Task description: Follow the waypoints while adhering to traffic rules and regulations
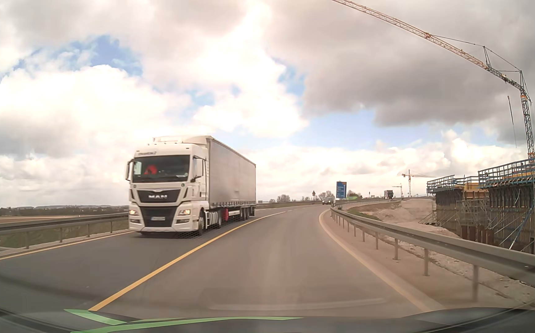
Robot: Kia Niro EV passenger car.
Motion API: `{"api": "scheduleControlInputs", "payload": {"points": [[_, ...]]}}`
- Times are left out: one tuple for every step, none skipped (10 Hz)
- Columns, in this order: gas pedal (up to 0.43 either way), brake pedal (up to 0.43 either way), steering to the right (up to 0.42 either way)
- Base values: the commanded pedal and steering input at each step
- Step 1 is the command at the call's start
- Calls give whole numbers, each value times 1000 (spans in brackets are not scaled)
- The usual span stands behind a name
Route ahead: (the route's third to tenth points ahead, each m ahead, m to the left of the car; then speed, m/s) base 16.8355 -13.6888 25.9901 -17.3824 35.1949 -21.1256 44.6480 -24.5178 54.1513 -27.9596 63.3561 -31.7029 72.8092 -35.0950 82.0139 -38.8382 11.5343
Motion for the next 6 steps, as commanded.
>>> {"api": "scheduleControlInputs", "payload": {"points": [[177, 0, 19], [177, 0, 20], [177, 0, 20], [177, 0, 21], [177, 0, 22], [177, 0, 21]]}}
